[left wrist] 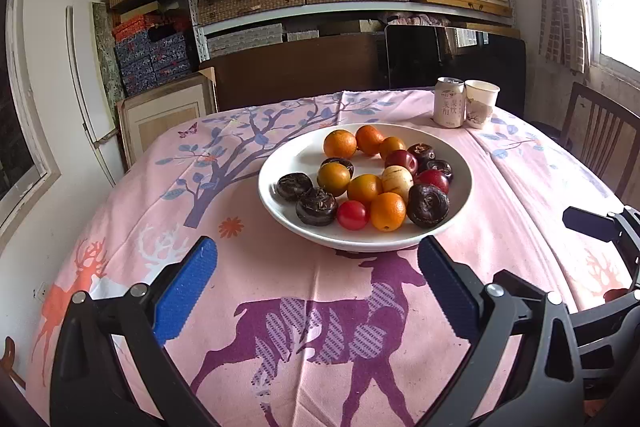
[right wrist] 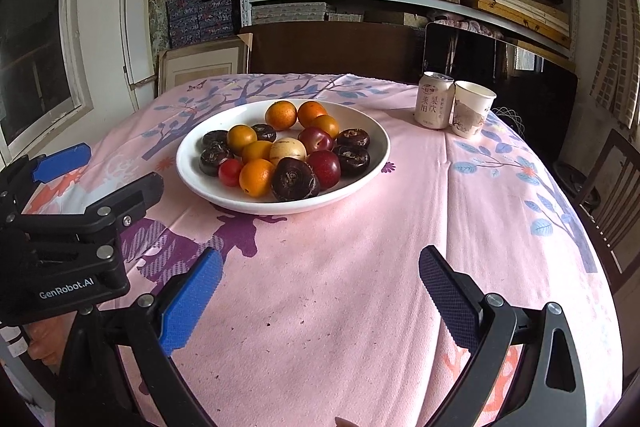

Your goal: Organize fruits

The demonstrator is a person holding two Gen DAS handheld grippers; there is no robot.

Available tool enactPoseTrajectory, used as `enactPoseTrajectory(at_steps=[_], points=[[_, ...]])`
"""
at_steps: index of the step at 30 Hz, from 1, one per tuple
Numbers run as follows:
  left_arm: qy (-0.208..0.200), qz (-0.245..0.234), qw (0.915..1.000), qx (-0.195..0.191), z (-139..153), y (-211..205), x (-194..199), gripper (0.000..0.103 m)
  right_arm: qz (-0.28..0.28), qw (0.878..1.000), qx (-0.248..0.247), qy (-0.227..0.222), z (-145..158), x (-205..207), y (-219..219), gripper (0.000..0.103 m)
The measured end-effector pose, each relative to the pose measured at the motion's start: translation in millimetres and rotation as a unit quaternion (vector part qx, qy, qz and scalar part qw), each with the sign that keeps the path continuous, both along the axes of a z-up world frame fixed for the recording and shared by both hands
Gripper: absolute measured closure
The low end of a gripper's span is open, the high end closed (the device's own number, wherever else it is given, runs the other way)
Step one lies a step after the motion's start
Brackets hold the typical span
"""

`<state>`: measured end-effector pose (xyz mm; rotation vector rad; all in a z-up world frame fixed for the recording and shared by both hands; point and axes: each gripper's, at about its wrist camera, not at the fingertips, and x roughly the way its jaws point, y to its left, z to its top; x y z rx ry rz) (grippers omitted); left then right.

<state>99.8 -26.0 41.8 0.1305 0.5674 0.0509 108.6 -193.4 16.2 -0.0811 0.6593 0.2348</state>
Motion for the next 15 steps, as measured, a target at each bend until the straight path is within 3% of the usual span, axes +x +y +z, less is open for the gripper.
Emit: enactPoseTrajectory(at_steps=[6, 15], points=[[-0.014, 0.004, 0.9999, 0.005, 2.0, -0.8, -3.7, 0.005, 0.000, 1.000, 0.001, -0.001, 0.1, -0.7, 0.4, 0.004], [0.004, 0.004, 1.0000, -0.002, -0.9, 1.5, 2.8, 0.005, -0.003, 1.000, 0.001, 0.002, -0.7, -0.1, 1.3, 0.004]])
